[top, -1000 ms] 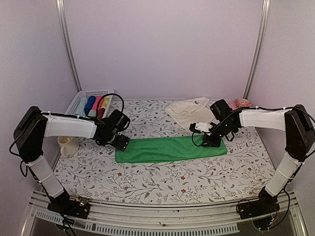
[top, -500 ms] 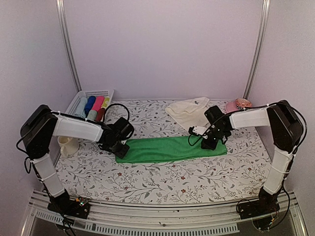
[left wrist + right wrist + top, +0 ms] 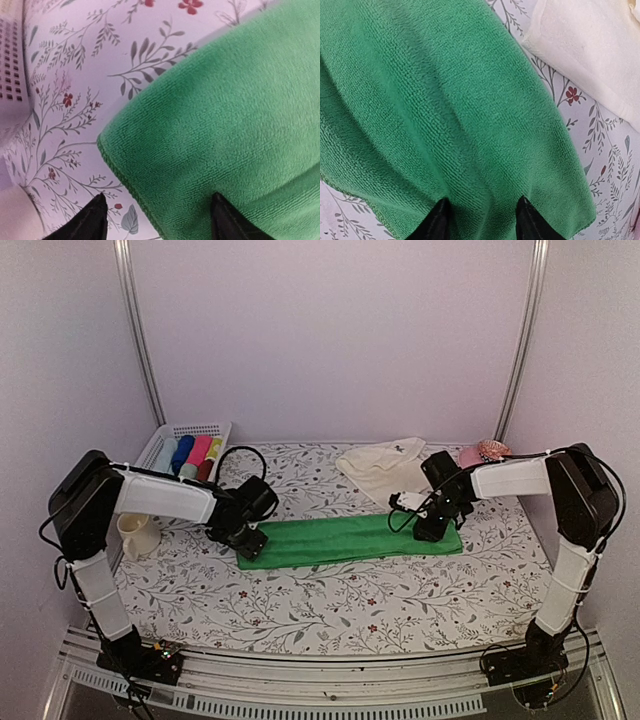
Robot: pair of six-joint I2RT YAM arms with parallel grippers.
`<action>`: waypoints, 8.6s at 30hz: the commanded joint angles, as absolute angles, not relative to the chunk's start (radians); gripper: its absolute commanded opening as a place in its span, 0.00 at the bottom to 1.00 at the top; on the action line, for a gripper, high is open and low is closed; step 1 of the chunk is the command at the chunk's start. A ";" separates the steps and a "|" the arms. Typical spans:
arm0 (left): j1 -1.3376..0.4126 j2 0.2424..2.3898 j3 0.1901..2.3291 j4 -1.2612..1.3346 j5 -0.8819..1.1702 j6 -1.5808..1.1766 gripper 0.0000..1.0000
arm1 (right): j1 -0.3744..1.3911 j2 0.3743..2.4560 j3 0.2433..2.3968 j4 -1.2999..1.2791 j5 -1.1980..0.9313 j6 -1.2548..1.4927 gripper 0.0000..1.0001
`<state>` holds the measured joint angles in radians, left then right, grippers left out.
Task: Roll the towels
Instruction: Smooth out the towel at the center of the board, then pick up the towel from the center of the board, then fold the towel at the center of the board, then smooth out the towel at the center of the board.
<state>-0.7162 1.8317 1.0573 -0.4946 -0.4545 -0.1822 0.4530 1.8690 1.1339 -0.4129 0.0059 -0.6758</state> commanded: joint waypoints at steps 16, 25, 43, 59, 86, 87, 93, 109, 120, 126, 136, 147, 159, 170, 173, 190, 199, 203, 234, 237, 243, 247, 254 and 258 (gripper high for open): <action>-0.771 1.746 1.073 -0.483 -0.353 -0.171 0.88 | 0.425 1.757 1.247 -0.535 -0.058 -0.584 0.23; -0.855 1.819 1.132 -0.459 -0.320 -0.183 0.72 | 0.399 1.929 1.367 -0.520 0.047 -0.514 0.04; -0.895 1.923 1.141 -0.430 -0.235 -0.154 0.57 | 0.351 2.101 1.425 -0.461 0.238 -0.484 0.05; -0.898 1.783 1.149 -0.405 -0.279 -0.146 0.97 | 0.217 1.789 1.293 -0.656 0.015 -0.362 0.51; -0.763 1.873 1.029 -0.420 -0.500 -0.136 0.97 | 0.247 1.663 0.971 -0.667 0.034 -0.389 0.22; -0.761 1.874 1.026 -0.421 -0.503 -0.138 0.97 | 0.247 1.657 0.970 -0.676 0.037 -0.394 0.22; -0.737 1.876 1.010 -0.407 -0.510 -0.129 0.97 | 0.241 1.625 1.023 -0.707 0.034 -0.394 0.31; -0.771 1.743 0.945 -0.308 -0.496 -0.135 0.97 | 0.196 1.869 1.277 -0.709 -0.090 -0.203 0.59; -0.797 1.708 0.921 -0.289 -0.528 -0.146 0.97 | 0.196 1.944 1.272 -0.700 -0.115 -0.179 0.61; -0.801 1.686 0.910 -0.288 -0.548 -0.147 0.97 | 0.196 1.981 1.275 -0.710 -0.144 -0.177 0.45; -0.802 1.660 0.898 -0.290 -0.566 -0.151 0.97 | 0.141 1.947 1.277 -0.723 -0.138 -0.185 0.02; -0.795 1.609 0.873 -0.254 -0.502 -0.139 0.97 | -0.131 1.769 1.360 -0.849 -0.225 -0.326 0.02; -0.793 1.615 0.871 -0.237 -0.479 -0.141 0.97 | 0.200 1.743 1.495 -0.956 -0.539 -0.386 0.02; -0.786 1.634 0.874 -0.237 -0.485 -0.145 0.97 | 0.471 1.953 1.728 -0.968 -0.596 -0.353 0.03; -0.783 1.631 0.873 -0.239 -0.487 -0.144 0.97 | 0.529 1.998 1.785 -0.974 -0.604 -0.351 0.03; -0.776 1.612 0.859 -0.239 -0.486 -0.140 0.97 | 0.666 2.145 1.875 -0.958 -0.601 -0.343 0.03; -0.775 1.622 0.862 -0.238 -0.487 -0.140 0.97 | 0.691 2.181 1.868 -0.931 -0.606 -0.336 0.04; -0.776 1.626 0.864 -0.238 -0.486 -0.140 0.97 | 0.706 2.201 1.870 -0.925 -0.606 -0.336 0.06; -0.728 1.577 0.980 -0.146 -0.173 -0.168 0.97 | 0.580 2.047 1.699 -0.824 -0.458 -0.334 0.40; -0.704 1.626 1.031 -0.109 -0.089 -0.183 0.95 | 0.533 2.004 1.587 -0.783 -0.425 -0.328 0.36; -0.687 1.799 1.173 -0.084 0.049 -0.179 0.63 | 0.476 1.956 1.434 -0.755 -0.410 -0.324 0.22; -0.687 1.904 1.248 -0.118 0.081 -0.168 0.50 | 0.453 1.953 1.361 -0.756 -0.367 -0.325 0.14; -0.688 2.014 1.298 -0.169 0.024 -0.149 0.38 | 0.440 1.965 1.298 -0.744 -0.311 -0.327 0.13; -0.695 2.060 1.337 -0.216 -0.041 -0.133 0.40 | 0.440 1.979 1.281 -0.749 -0.289 -0.325 0.13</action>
